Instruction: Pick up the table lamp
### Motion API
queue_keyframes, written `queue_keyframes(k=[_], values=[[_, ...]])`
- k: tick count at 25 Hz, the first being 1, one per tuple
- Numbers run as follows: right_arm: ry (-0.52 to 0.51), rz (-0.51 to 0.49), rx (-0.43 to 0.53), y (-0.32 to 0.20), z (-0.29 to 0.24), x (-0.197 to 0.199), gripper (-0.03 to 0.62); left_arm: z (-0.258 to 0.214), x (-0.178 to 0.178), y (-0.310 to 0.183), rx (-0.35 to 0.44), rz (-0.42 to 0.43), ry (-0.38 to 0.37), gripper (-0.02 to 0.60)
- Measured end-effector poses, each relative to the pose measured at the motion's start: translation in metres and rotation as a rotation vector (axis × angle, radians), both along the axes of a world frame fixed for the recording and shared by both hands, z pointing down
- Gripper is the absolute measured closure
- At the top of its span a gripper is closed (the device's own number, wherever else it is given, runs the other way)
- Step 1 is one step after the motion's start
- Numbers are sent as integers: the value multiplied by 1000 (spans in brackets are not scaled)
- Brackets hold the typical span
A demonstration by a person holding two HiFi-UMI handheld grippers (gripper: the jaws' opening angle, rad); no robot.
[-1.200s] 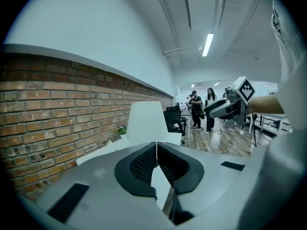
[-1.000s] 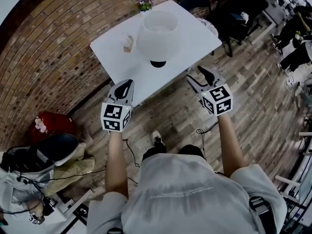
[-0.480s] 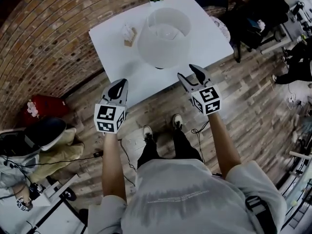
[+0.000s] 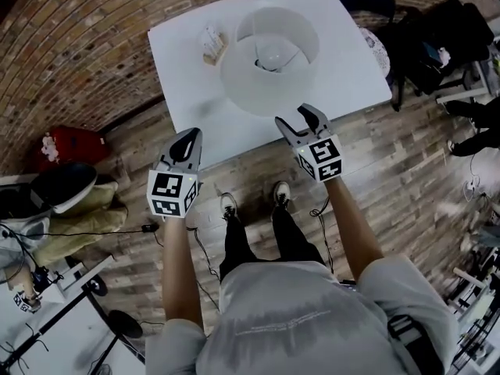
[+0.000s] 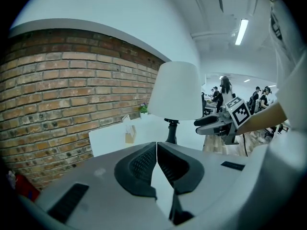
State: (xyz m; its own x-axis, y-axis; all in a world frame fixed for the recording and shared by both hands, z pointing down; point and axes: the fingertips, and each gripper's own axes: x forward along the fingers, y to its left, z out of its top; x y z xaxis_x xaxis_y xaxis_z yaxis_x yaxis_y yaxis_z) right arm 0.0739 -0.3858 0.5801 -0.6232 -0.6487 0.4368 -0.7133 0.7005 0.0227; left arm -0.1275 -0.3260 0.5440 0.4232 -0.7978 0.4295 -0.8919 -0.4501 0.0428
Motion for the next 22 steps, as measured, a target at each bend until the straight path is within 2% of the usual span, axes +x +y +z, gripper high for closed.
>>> queue_keyframes(k=[11, 22], values=[[-48, -47, 73, -40, 14, -33, 340, 25, -22, 8, -46, -46, -14, 568], [-76, -3, 130, -69, 16, -41, 336, 40, -34, 0, -78, -32, -30, 568]])
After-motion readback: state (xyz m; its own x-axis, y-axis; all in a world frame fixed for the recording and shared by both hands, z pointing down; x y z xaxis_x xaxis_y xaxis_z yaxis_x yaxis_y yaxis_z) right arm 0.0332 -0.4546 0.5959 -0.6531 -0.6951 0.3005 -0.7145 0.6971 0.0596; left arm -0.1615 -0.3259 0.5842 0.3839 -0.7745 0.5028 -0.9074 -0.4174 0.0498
